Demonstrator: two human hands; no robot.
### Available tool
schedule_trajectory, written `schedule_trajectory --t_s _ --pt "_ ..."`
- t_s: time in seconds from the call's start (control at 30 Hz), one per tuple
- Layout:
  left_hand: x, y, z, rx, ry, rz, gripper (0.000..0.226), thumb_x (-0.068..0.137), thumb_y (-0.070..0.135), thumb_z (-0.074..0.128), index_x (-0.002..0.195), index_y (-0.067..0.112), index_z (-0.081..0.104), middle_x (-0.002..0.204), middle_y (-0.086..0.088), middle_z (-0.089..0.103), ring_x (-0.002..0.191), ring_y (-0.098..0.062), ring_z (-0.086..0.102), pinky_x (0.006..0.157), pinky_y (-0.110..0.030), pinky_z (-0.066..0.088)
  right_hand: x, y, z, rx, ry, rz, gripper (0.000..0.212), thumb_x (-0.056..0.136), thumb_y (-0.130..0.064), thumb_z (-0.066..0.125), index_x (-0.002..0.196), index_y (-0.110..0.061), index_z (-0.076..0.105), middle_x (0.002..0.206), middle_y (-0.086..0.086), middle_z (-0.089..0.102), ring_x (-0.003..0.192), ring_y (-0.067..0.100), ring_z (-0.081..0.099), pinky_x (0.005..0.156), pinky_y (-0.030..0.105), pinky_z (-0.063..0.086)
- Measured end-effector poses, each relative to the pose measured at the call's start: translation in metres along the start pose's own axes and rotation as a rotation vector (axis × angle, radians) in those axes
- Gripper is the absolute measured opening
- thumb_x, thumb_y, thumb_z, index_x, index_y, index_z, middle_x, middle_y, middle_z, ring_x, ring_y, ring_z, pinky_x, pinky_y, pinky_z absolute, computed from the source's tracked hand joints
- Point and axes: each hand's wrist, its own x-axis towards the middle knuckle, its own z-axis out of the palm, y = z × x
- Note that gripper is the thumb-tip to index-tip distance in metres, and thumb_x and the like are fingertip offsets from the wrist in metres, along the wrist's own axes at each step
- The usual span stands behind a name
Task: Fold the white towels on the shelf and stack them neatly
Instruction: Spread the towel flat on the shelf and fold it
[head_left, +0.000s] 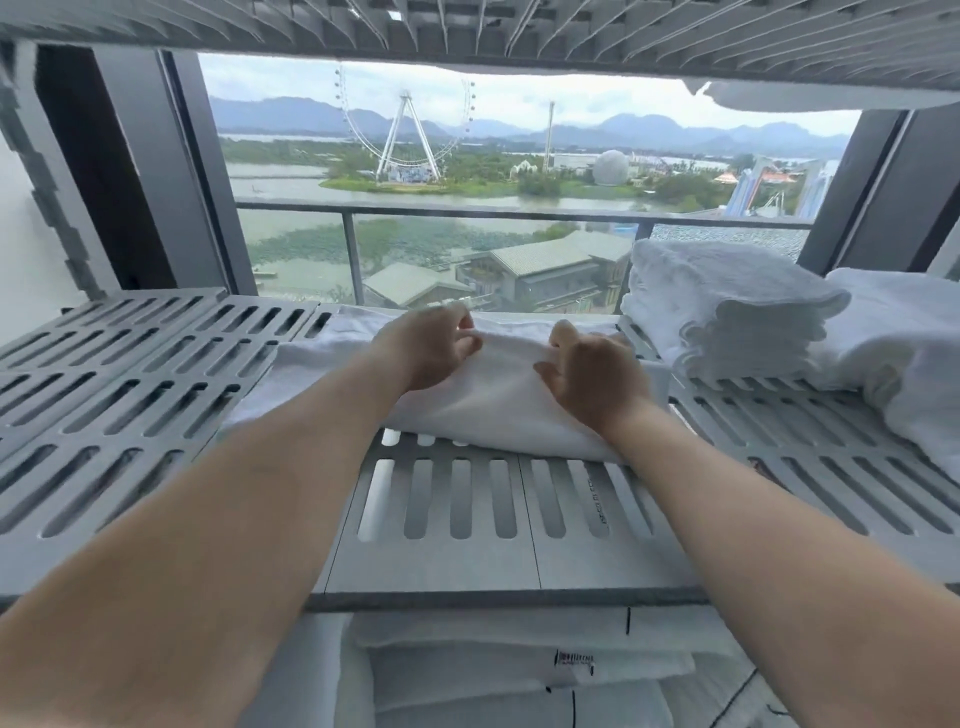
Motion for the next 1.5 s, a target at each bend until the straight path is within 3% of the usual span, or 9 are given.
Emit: schedule_trajectory --t_s 0.17,0.43,0.67,0.87,1.03,1.1,1.2,1.3,1.5 --pt "-0.043 0.017 -0.017 -0.031 0.048 -0.019 0.028 0.104 0.035 0.051 0.111 0.010 0.062 0.102 -0.009 0.069 0.096 -0.029 0.060 0.078 -0.038 0.043 -0.024 -0.010 -0.037 -0.049 0.151 0.011 0.043 0.096 -0.046 0.057 0.122 -0.013 0.051 0.081 0.008 0.070 0.074 0.030 0.070 0.064 0.035 0.050" --pt "-0.121 0.033 -0.022 0.107 -0.037 -0.129 0.041 0.106 0.048 0.036 0.074 0.024 0.048 0.075 0.002 0.055 0.082 -0.027 0.055 0.073 -0.039 0.041 -0.088 -0.031 -0.065 -0.161 0.162 -0.173 0.043 0.087 -0.059 0.063 0.086 -0.017 0.066 0.058 0.001 0.062 0.049 0.022 0.062 0.049 0.024 0.033" --pt "-0.158 0.057 -0.016 0.353 -0.214 -0.226 0.048 0.107 0.049 0.021 0.091 0.023 0.058 0.104 -0.002 0.063 0.102 -0.026 0.057 0.082 -0.040 0.044 -0.131 -0.027 -0.067 -0.082 0.011 -0.236 0.058 0.080 -0.081 0.046 0.088 -0.026 0.063 0.071 -0.001 0.068 0.065 0.022 0.068 0.057 0.030 0.038" --pt "-0.168 0.073 -0.001 0.399 -0.215 -0.305 0.046 0.105 0.044 0.031 0.122 0.016 0.064 0.126 -0.008 0.062 0.112 -0.031 0.058 0.079 -0.037 0.042 -0.158 -0.022 -0.077 -0.094 -0.059 -0.102 0.029 0.089 -0.052 0.055 0.097 -0.025 0.060 0.079 -0.001 0.069 0.070 0.026 0.068 0.059 0.030 0.037" --pt "-0.179 0.064 -0.007 0.370 -0.115 -0.286 0.026 0.100 0.025 0.044 0.078 0.016 0.054 0.100 -0.008 0.065 0.082 -0.027 0.056 0.065 -0.034 0.042 -0.178 -0.034 -0.081 -0.107 -0.079 0.004 0.010 0.082 -0.022 0.060 0.085 -0.015 0.066 0.086 0.004 0.057 0.078 0.027 0.061 0.059 0.029 0.036" --pt "-0.186 0.058 -0.010 0.407 -0.099 -0.263 0.027 0.099 0.028 0.045 0.078 0.017 0.056 0.096 -0.006 0.064 0.080 -0.026 0.057 0.062 -0.033 0.043 -0.184 -0.041 -0.084 -0.097 -0.067 0.030 0.011 0.081 -0.014 0.058 0.087 -0.011 0.067 0.092 0.007 0.054 0.084 0.029 0.056 0.065 0.032 0.041" --pt "-0.188 0.055 -0.010 0.349 -0.118 -0.217 0.026 0.099 0.036 0.049 0.105 0.019 0.067 0.119 -0.007 0.062 0.100 -0.028 0.060 0.078 -0.038 0.053 -0.197 -0.047 -0.091 -0.045 -0.056 0.074 0.016 0.082 -0.008 0.053 0.093 -0.013 0.063 0.098 0.009 0.057 0.091 0.029 0.054 0.080 0.039 0.046" --pt "-0.183 0.050 -0.001 0.170 -0.193 -0.135 0.038 0.101 0.026 0.047 0.138 0.026 0.054 0.147 -0.008 0.046 0.131 -0.031 0.048 0.106 -0.048 0.044 -0.212 -0.047 -0.097 -0.015 -0.075 0.093 0.019 0.083 -0.004 0.047 0.092 -0.016 0.058 0.090 0.005 0.061 0.086 0.026 0.054 0.078 0.037 0.042" --pt "-0.179 0.044 0.006 -0.005 -0.232 -0.015 0.047 0.091 0.001 0.039 0.114 0.035 0.063 0.140 0.001 0.056 0.124 -0.021 0.052 0.100 -0.036 0.044 -0.221 -0.045 -0.118 0.133 -0.045 0.115 0.017 0.074 -0.015 0.045 0.078 -0.020 0.061 0.058 -0.012 0.049 0.058 0.018 0.046 0.080 0.032 0.041"
